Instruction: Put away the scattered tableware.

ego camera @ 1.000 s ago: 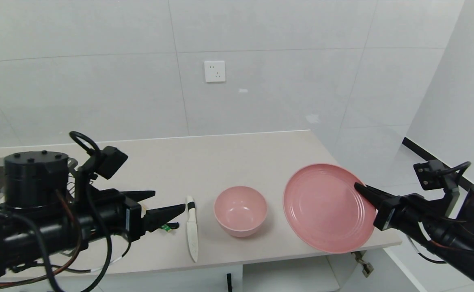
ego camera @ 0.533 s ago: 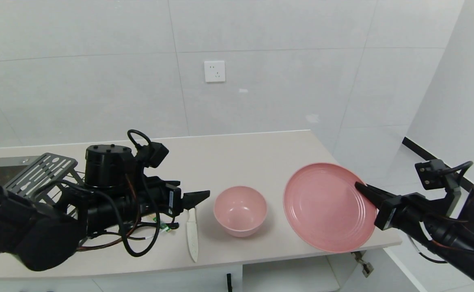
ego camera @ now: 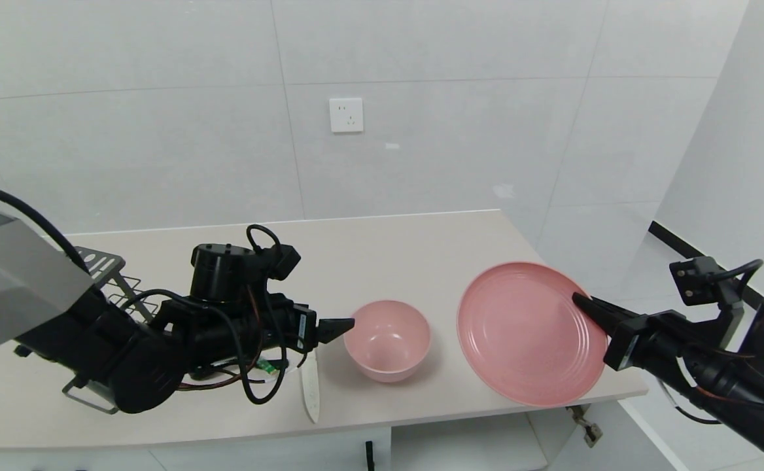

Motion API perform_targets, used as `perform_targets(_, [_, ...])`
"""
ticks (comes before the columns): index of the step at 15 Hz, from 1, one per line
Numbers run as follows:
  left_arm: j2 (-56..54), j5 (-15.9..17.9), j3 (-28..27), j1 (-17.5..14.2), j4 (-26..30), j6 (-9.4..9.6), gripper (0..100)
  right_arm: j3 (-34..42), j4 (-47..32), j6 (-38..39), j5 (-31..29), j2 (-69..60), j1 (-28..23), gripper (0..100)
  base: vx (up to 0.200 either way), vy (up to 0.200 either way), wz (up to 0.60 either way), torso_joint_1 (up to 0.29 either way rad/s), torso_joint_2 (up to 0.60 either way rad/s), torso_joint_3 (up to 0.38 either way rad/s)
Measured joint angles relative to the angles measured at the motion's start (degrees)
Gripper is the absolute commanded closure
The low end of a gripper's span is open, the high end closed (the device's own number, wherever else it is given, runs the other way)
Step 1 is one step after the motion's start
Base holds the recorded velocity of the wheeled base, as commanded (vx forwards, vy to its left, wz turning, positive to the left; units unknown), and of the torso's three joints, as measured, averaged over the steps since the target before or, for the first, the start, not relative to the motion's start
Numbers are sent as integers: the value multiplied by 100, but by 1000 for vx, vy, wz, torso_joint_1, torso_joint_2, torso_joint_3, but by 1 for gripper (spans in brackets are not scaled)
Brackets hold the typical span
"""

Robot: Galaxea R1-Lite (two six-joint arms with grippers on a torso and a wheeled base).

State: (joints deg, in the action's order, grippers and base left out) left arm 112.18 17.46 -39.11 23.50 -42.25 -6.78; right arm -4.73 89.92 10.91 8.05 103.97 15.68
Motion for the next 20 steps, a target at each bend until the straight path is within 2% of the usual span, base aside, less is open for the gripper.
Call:
perform_targets(5, [469,-9,-312,100,-2,0,0,-1,0,0,2,0,-13,100,0,0,0,0,0,0])
perform_targets(9, [861,-38,-595,205,-79,-252,0,-11,2,0,2,0,-24,100,0,0,0,0,0,0])
perform_targets(20, [1712,-62,-1119,276,-79,-261,0,-28,0,-10,5,-41,-2,100,0,0,0,0,0,0])
